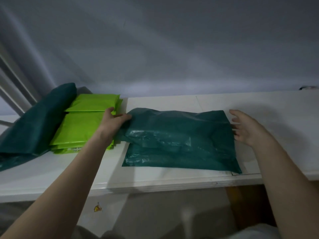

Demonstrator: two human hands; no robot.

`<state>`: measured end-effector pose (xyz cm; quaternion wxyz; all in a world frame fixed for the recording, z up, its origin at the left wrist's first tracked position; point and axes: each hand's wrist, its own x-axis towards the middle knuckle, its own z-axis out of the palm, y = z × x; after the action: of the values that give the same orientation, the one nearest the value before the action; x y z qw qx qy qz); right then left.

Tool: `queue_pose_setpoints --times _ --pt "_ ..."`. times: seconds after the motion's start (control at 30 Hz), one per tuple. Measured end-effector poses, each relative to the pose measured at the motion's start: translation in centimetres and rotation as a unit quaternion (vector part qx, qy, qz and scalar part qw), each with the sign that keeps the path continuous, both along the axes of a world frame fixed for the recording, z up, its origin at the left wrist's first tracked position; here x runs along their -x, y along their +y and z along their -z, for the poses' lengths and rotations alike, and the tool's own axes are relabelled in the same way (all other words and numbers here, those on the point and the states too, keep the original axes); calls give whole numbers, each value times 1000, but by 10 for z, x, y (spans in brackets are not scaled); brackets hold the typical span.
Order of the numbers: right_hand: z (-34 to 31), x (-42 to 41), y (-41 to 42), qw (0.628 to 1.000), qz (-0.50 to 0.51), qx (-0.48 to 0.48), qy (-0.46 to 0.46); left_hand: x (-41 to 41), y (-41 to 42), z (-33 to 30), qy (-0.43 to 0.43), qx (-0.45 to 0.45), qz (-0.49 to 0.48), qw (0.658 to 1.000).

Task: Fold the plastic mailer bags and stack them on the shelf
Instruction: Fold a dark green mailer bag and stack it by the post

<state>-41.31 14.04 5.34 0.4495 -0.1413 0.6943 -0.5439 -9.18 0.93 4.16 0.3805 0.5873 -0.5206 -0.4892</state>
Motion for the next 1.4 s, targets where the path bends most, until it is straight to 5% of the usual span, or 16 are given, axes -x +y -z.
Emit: queue_pose_setpoints --times 0.27,0.5,0.8,1.4 --pt "15 -14 20 982 -54 -73 166 9 22 4 -31 -40 3 999" --pt "27 -7 23 916 -81 -57 388 23 36 8 -85 -27 -2 996" --pt "41 6 25 907 -166 -93 374 15 43 12 -150 -39 97 983" --pt "55 4 29 878 -194 -142 415 20 67 44 -468 91 177 861"
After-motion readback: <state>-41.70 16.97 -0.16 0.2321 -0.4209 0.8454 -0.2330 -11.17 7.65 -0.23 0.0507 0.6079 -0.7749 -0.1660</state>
